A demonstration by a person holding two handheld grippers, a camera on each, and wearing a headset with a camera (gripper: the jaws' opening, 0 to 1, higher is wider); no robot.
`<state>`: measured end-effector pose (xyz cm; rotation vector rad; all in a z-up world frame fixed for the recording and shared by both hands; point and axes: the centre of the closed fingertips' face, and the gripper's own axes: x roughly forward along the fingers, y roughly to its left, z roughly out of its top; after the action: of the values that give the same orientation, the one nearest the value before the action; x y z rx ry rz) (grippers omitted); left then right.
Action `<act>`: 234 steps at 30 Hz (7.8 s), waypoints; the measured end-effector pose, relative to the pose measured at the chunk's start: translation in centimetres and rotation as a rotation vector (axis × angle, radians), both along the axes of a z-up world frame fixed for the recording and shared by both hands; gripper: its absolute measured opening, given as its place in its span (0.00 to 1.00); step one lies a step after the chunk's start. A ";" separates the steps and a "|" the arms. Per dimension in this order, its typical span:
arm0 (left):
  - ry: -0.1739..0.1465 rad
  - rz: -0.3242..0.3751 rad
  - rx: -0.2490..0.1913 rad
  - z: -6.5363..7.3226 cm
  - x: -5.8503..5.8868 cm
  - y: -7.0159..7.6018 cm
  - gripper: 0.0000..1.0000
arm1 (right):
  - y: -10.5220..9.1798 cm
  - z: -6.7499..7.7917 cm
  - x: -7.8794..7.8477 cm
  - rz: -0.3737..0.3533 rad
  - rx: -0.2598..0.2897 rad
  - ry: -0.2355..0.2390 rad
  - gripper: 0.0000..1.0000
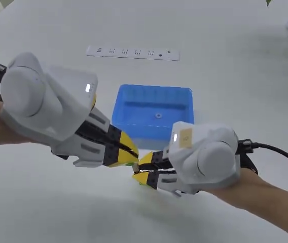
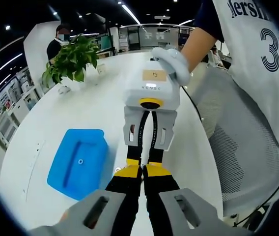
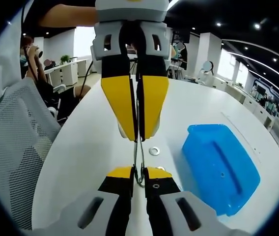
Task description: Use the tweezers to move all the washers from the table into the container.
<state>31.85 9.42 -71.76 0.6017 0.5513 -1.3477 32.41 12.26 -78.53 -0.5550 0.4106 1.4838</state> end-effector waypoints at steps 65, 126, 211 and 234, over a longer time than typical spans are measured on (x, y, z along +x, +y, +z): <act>-0.100 -0.056 0.035 2.2 12.8 -1.1 0.06 | -1.4 2.8 13.8 -0.164 0.004 -0.137 0.11; -0.071 -0.053 -0.001 3.0 1.6 -1.6 0.05 | -1.9 3.5 2.0 -0.065 0.008 -0.086 0.11; 0.029 -0.005 -0.037 1.5 2.7 -2.4 0.06 | -2.4 2.1 3.0 -0.110 0.000 -0.019 0.10; -0.109 -0.021 -0.038 8.0 4.5 -1.3 0.06 | -1.0 8.9 5.4 -0.101 0.065 -0.141 0.10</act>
<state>36.38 8.17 -63.76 0.6476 0.4309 -1.3335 37.79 11.23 -69.63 -0.5753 0.2757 1.3479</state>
